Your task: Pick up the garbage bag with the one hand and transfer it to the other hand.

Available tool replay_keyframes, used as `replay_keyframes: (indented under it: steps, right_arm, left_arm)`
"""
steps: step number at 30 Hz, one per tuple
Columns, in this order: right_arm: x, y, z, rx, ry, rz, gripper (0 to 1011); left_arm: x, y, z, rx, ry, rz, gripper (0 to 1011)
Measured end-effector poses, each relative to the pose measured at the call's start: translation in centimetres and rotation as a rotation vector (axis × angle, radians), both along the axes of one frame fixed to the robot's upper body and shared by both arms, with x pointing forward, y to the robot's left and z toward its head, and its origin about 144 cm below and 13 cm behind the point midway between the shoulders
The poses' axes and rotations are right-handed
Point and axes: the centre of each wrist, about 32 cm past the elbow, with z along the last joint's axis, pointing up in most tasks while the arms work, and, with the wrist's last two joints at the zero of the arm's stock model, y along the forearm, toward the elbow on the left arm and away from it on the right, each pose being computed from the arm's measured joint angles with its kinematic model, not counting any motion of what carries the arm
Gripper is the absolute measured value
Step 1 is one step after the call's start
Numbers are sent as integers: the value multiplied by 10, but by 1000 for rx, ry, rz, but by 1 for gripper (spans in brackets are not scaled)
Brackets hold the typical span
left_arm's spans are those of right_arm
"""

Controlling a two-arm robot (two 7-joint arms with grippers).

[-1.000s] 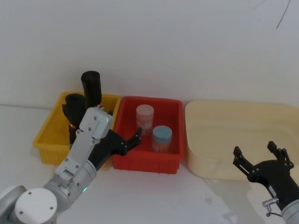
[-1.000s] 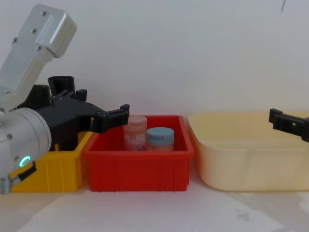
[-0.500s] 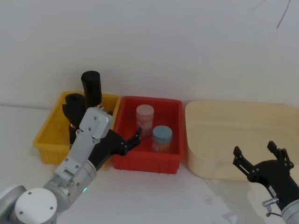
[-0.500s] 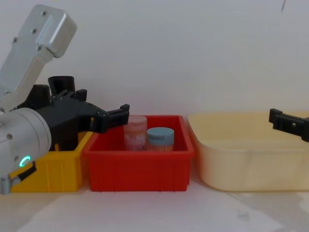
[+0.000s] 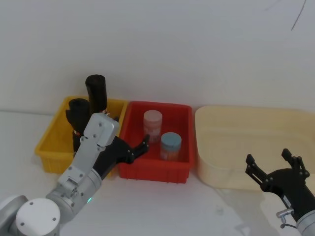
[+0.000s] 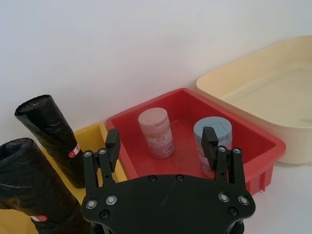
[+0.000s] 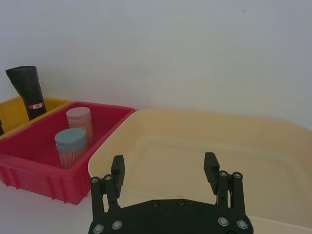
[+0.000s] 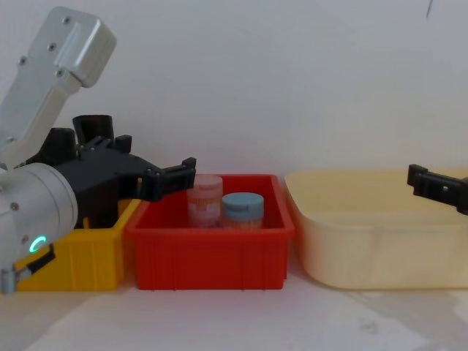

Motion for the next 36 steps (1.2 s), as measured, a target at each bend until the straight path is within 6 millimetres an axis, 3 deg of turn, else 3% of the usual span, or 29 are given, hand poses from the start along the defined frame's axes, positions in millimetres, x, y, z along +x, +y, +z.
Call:
replay_keyframes:
  steps: [36]
  right_arm:
    - [0,0,0,0,0,0,1001]
  left_arm:
    - [0,0,0,0,0,0,1002]
